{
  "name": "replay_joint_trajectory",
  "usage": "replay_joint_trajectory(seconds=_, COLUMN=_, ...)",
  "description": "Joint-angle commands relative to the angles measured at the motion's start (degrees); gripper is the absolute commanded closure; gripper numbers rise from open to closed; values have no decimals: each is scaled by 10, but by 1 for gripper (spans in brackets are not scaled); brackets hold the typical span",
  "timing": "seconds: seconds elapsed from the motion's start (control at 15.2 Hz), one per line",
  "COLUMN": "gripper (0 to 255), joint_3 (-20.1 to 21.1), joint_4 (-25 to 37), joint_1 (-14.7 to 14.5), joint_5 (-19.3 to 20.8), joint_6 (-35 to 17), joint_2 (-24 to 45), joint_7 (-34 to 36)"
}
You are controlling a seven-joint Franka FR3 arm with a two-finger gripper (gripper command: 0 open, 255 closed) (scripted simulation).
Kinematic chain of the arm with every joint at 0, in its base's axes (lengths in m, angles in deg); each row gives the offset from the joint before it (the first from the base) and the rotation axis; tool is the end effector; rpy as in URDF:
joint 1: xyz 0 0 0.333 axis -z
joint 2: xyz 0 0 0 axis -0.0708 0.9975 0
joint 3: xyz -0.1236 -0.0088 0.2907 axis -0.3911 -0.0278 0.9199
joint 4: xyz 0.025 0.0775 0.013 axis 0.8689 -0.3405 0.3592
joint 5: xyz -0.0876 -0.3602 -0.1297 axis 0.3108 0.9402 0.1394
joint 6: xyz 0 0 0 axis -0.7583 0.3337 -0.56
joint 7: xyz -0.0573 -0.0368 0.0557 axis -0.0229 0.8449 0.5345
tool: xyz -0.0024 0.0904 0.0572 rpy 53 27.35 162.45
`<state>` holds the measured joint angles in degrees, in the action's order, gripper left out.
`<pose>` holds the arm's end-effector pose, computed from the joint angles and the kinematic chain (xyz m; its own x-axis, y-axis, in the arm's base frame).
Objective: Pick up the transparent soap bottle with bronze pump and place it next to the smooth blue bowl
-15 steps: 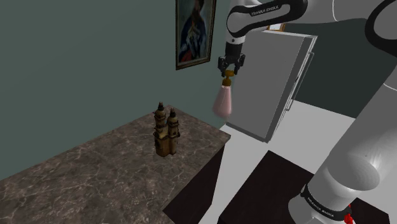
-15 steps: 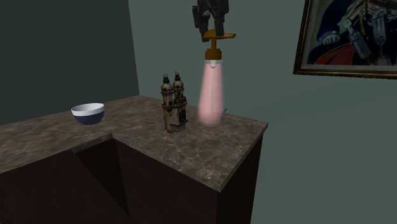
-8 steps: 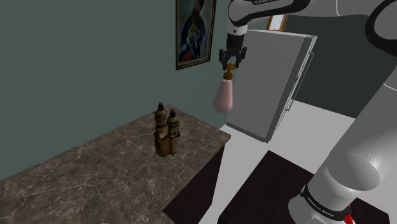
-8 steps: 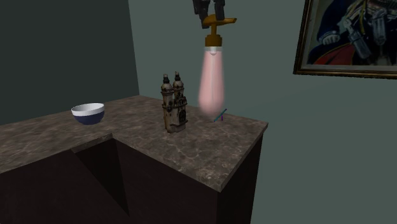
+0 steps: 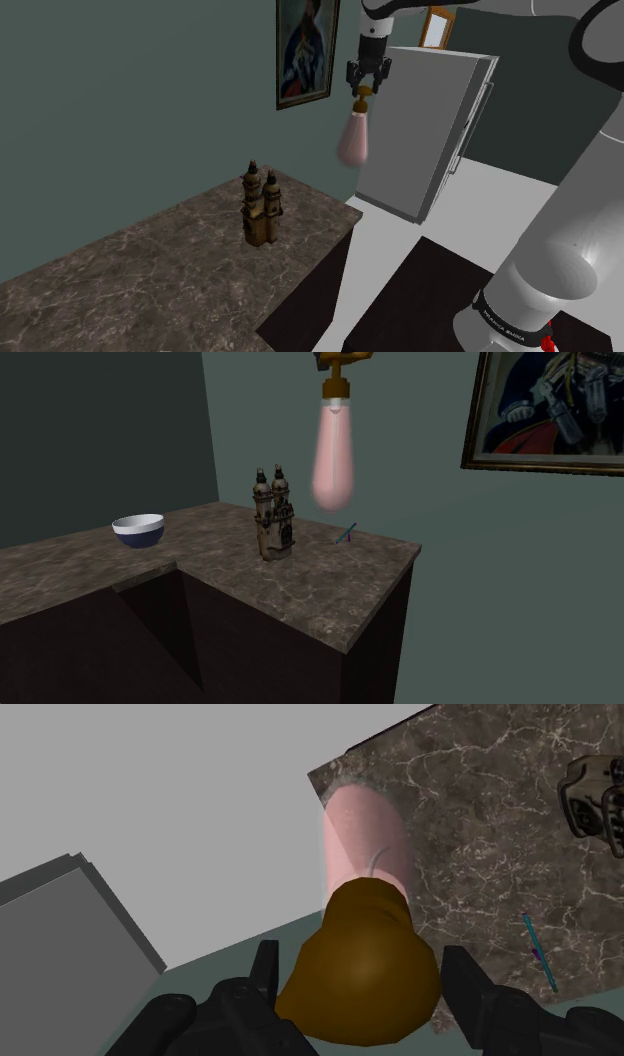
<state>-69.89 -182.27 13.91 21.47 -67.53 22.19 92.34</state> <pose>0.5441 -0.1437 0.6190 0.9131 -0.3896 0.1201 -0.4031 -0.9069 0.1228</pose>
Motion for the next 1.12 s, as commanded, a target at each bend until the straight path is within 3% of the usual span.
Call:
replay_joint_trajectory(seconds=0.0, gripper=255, joint_3=0, joint_4=20, joint_1=0, joint_5=-1, joint_6=16, joint_2=4, joint_7=-3)
replay_joint_trajectory(seconds=1.06, gripper=255, joint_3=0, joint_4=221, joint_1=0, joint_5=-4, joint_6=159, joint_2=61, joint_7=-22)
